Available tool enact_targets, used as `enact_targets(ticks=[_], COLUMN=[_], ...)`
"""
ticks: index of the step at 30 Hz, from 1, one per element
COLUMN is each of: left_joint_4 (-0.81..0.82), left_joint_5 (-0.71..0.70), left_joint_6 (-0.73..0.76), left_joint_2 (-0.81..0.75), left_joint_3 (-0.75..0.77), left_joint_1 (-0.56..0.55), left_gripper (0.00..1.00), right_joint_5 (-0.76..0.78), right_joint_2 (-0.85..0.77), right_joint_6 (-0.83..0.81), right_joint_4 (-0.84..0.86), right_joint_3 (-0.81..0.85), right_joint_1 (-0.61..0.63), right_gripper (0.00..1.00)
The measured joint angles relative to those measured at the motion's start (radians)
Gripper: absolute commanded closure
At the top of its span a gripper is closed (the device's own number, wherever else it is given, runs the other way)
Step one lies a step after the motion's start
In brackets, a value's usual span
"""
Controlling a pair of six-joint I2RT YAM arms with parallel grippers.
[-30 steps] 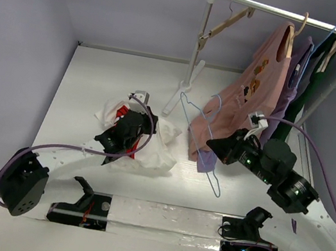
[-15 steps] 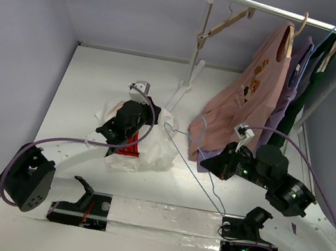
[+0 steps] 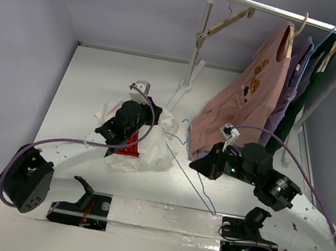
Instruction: Place the t-shirt on the hanger
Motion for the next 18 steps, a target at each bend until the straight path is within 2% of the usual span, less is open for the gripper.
enact_targets(ticks=[11,18], left_joint_4=[0.002,-0.023], left_joint_5=[0.001,-0.024], left_joint_6=[-0.005,0.002], left_joint_2=[-0.109,-0.136], left_joint_3=[-0.026,-0.027], left_joint_1=[0.000,0.001], left_gripper=[1.00,1.00], right_joint_5=[0.151,0.229], right_joint_2=[0.047,0.140], right_joint_6=[0.032,0.033], right_joint_4=[0.211,0.229], right_joint_3=[-0.033,-0.007], right_joint_1=[0.148,0.333], right_gripper=[1.00,1.00])
